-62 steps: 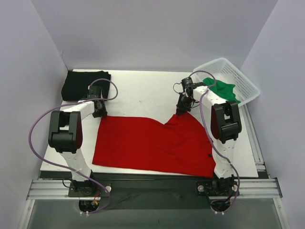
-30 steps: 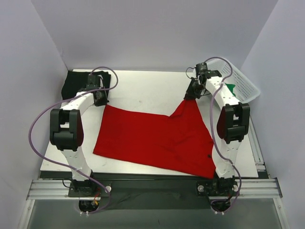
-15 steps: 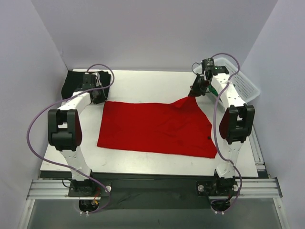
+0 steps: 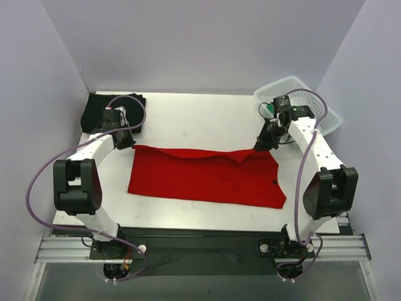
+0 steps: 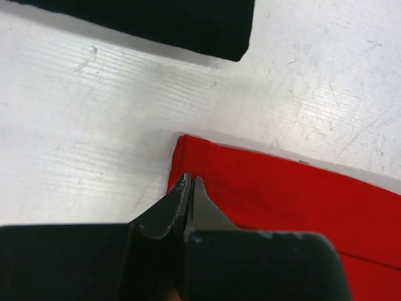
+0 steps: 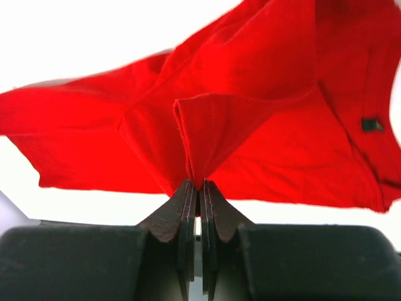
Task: Fold and stack the t-shirts
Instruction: Fold the other side of the tshirt into a rectangle
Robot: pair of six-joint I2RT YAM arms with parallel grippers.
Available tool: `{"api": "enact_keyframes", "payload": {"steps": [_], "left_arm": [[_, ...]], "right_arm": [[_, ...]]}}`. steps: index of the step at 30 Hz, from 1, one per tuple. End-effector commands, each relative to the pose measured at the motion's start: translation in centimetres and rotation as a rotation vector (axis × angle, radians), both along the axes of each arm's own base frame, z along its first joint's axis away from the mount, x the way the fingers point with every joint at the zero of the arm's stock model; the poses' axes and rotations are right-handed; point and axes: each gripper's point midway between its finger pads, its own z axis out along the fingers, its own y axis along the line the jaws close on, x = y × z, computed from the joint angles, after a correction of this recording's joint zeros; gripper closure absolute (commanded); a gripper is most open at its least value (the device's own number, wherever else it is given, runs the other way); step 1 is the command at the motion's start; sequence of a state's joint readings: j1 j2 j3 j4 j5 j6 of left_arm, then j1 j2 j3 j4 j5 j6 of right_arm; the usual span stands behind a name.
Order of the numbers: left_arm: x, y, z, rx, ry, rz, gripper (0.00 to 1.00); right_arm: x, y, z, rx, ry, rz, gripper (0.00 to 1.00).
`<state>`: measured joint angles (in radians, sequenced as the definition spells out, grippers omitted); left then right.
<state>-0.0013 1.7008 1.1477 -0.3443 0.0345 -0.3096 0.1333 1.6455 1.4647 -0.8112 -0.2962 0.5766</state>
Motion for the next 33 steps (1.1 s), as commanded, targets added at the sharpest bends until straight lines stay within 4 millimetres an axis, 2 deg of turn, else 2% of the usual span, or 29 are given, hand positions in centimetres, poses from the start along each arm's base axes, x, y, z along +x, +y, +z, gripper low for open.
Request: {"api": "enact_keyframes", "payload": {"steps": [1, 5, 6, 10, 18, 19, 20, 22, 23, 26, 29, 30, 32, 33], "left_arm": [[-0.5, 1.7, 1.9, 0.03, -0.054, 0.034, 1.0], [-1.8, 2.4, 1.1, 0.064, -0.004, 0.067, 1.0], [-2.1, 2.6, 0.9, 0.07, 0.007, 0.076, 1.0], [-3.5, 2.9, 0.6, 0.081, 0.022, 0.097, 1.0], [-5.6, 2.6, 0.1, 0.061, 0.083, 0.107, 1.0], [-6.2, 2.7, -0.1, 0.062, 0.104, 0.117, 0.89], [-6.4, 2.7, 0.3, 0.062, 0.097, 0.122, 0.78], [-7.2, 3.1, 0.4, 0.074, 0.109, 0.147, 0.62], [-7.5, 3.2, 1.0, 0.08, 0.095, 0.158, 0.49], [-8.0, 3.5, 2.7, 0.09, 0.059, 0.184, 0.36], [-8.0, 3.3, 5.2, 0.091, -0.008, 0.196, 0.33], [-7.9, 1.1, 6.0, 0.088, -0.033, 0.138, 0.33], [-7.7, -0.7, 7.1, 0.079, -0.069, 0.092, 0.33], [-7.7, -3.2, 7.5, 0.059, -0.085, 0.031, 0.33]], "right_arm": [[-3.2, 0.1, 0.3, 0.0, 0.053, 0.002, 1.0], [-5.2, 0.0, -1.1, -0.025, 0.098, 0.007, 1.0], [-6.2, -0.2, -2.1, -0.032, 0.132, 0.002, 1.0], [-7.8, -0.7, -3.0, -0.06, 0.153, -0.006, 1.0], [-9.6, -0.4, -4.3, -0.067, 0.202, 0.017, 1.0], [-9.9, -0.1, -4.3, -0.062, 0.207, 0.028, 1.0], [-10.4, 0.2, -4.7, -0.056, 0.225, 0.042, 0.91], [-11.5, 1.6, -4.8, -0.039, 0.239, 0.107, 0.78], [-12.3, 1.8, -4.9, -0.045, 0.256, 0.129, 0.65], [-13.9, 2.8, -4.6, -0.044, 0.256, 0.183, 0.55], [-14.1, 2.3, -3.8, -0.042, 0.217, 0.16, 0.54], [-13.9, 2.1, -3.6, -0.048, 0.196, 0.156, 0.53], [-13.3, 1.0, -3.8, -0.069, 0.188, 0.127, 0.53], [-13.1, 0.7, -4.0, -0.075, 0.194, 0.135, 0.55]]}}
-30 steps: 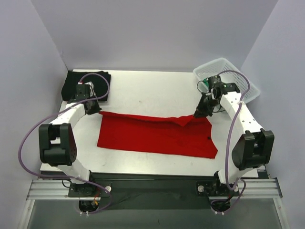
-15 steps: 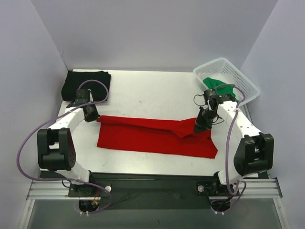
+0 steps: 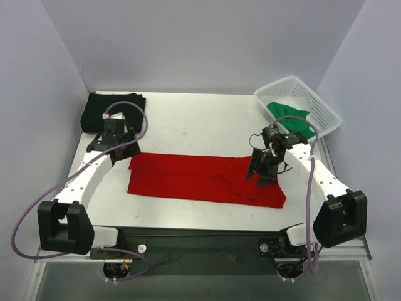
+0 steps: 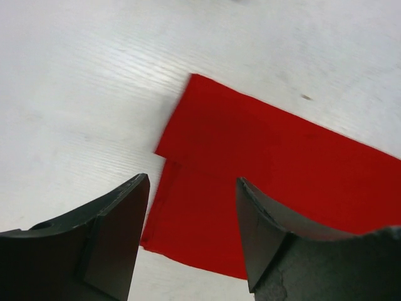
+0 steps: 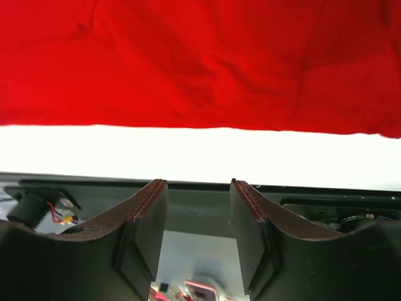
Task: Fold and stack the t-shirts
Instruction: Fold the other side of the tshirt into a rectangle
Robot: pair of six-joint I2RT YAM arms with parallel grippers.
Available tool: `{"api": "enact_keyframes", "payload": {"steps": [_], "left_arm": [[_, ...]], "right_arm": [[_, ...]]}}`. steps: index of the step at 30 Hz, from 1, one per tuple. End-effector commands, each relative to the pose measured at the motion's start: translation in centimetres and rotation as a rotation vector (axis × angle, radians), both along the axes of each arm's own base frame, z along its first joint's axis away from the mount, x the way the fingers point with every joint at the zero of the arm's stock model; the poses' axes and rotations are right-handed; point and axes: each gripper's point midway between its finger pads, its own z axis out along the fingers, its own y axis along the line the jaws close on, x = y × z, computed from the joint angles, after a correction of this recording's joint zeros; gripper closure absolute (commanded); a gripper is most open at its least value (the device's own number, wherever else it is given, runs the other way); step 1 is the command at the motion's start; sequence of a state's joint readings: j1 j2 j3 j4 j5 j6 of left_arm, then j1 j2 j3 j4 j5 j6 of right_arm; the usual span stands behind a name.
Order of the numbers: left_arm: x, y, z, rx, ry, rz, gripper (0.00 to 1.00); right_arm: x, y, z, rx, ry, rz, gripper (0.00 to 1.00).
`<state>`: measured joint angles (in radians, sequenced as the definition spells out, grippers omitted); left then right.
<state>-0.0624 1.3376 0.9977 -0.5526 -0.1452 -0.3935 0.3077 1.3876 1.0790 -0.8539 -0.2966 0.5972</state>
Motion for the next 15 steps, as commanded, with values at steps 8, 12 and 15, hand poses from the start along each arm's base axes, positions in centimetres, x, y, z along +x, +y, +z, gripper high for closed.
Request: {"api": "enact_keyframes", "payload": {"steps": [8, 12, 15], "left_arm": [[0.7, -17.6, 1.5, -0.27, -0.124, -0.346, 0.33], [0.9, -19.6, -1.1, -0.34, -0.061, -0.356, 0.34], [1.8, -19.1, -2.1, -0.294, -0.052, -0.338, 0.33]], "right_arm": [[1.5, -1.2, -0.8, -0.086, -0.025, 0.044, 0.6], [2.9, -3.8, -2.4, -0.17, -0.013, -0.029, 0.6], [5.3, -5.5, -2.8, -0.154, -0.076, -0.1, 0.58]]}}
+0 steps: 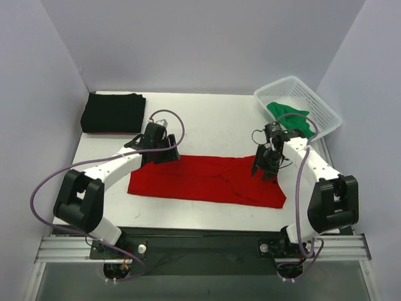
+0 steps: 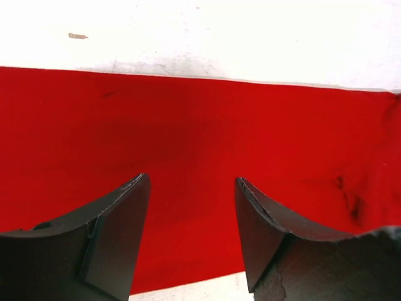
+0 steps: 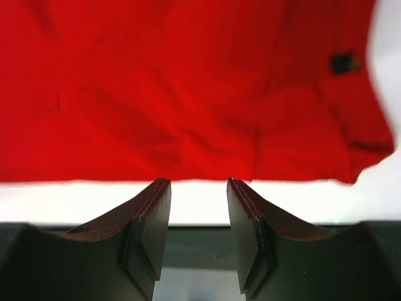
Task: Fold and stack the t-shirts
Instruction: Fold the other side of the tshirt into a rectangle
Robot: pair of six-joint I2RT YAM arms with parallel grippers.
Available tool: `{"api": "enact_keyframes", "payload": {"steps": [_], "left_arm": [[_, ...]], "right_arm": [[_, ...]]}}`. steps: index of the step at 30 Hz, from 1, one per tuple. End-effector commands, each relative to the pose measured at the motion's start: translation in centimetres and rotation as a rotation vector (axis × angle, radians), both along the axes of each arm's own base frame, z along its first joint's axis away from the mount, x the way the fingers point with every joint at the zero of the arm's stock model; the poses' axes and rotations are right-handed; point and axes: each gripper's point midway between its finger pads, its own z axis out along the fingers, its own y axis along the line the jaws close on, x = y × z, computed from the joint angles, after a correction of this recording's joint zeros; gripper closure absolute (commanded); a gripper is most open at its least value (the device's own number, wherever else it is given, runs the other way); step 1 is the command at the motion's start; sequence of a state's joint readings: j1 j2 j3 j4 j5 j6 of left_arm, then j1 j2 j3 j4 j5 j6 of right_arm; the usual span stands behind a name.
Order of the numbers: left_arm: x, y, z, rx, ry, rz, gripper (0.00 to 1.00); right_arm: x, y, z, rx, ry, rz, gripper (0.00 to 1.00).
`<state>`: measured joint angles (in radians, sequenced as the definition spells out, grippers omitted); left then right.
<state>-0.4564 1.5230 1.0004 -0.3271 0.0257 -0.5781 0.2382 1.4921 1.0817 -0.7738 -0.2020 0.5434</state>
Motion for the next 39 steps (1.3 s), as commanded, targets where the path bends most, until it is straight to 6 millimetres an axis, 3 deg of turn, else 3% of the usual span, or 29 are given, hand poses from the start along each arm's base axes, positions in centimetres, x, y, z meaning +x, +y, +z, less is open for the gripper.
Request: {"api": "enact_keyframes", "payload": {"steps": [1, 9, 18, 26, 32, 34, 36, 39], "left_arm": [[2.2, -0.4, 0.6, -0.031, -0.051, 0.04, 0.33], [3.5, 4.4, -1.7, 0.064, -0.02, 0.165, 0.33], [2.5, 7.0, -4.1, 0.045, 0.034, 0.216, 0.34], [3.0, 8.6, -5.2, 0.035, 0.025, 0.244, 0.36], [2.1, 10.3, -7.7, 0.086, 0.084, 0.287, 0.36], [1.7, 10.8, -7.9, 0.096, 0.095, 0.311, 0.36], [1.0, 11.3, -8.2, 0.089, 0.123, 0.349, 0.36], [0.5, 11.5, -8.3, 0.075, 0.127, 0.382, 0.37]], "right_arm": [[3.5, -3.0, -0.1, -0.041, -0.1, -0.076, 0.58], [8.9, -5.9, -2.1, -0.059, -0.145, -0.078, 0.58], [12.0, -7.6, -4.7, -0.088, -0.184, -0.095, 0.59], [12.7, -7.9, -6.0, -0.102, -0.193, -0.086, 0.64], [12.6, -8.6, -6.6, -0.146, -0.184, -0.094, 0.78], [12.4, -8.9, -6.6, -0.164, -0.177, -0.107, 0.93], [11.9, -9.4, -6.7, -0.191, -0.157, -0.12, 1.0], [11.1, -10.5, -6.6, -0.253, -0.131, -0.143, 1.0]]}}
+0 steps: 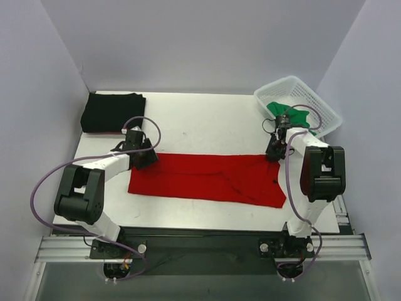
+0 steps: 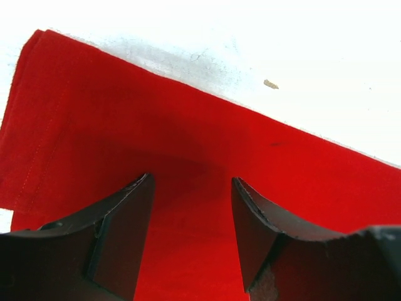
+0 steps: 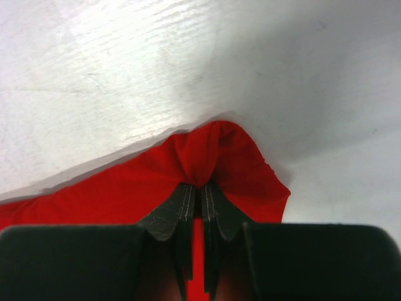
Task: Fold and stack the t-shirts
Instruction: Fold the other side of the tshirt into a rectangle
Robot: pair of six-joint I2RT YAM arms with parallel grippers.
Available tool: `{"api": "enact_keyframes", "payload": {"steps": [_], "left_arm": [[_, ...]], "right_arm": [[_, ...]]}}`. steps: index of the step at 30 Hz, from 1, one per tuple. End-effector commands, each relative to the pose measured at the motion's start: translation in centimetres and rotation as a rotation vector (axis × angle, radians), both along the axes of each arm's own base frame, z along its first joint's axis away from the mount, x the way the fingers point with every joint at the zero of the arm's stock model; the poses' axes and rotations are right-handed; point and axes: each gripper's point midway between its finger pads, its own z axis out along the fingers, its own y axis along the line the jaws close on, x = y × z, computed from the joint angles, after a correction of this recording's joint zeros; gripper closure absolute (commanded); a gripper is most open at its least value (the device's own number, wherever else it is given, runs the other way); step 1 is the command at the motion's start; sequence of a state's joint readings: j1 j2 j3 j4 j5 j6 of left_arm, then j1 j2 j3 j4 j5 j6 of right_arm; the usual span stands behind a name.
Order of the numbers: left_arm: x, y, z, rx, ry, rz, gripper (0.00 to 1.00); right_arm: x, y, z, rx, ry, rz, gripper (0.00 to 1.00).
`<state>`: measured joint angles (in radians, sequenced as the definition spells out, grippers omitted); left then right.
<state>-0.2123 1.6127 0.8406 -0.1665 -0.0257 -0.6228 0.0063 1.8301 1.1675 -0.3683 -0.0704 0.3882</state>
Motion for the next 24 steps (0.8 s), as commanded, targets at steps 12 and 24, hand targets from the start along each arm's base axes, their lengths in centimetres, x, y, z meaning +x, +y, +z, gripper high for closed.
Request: {"api": "enact_keyframes", "payload": {"steps": [12, 24], "left_arm": [[-1.0, 1.0, -0.6, 0.014, 0.03, 0.065, 0.37], [1.7, -0.8, 8.7, 0.018, -0.181, -0.015, 0.27]], "right_arm": [[-1.7, -1.7, 1.9, -0.084, 0.057, -0.084, 0.79], [-4.3, 7.4, 9.4, 0.034, -0.128, 0.212, 0.6]]}}
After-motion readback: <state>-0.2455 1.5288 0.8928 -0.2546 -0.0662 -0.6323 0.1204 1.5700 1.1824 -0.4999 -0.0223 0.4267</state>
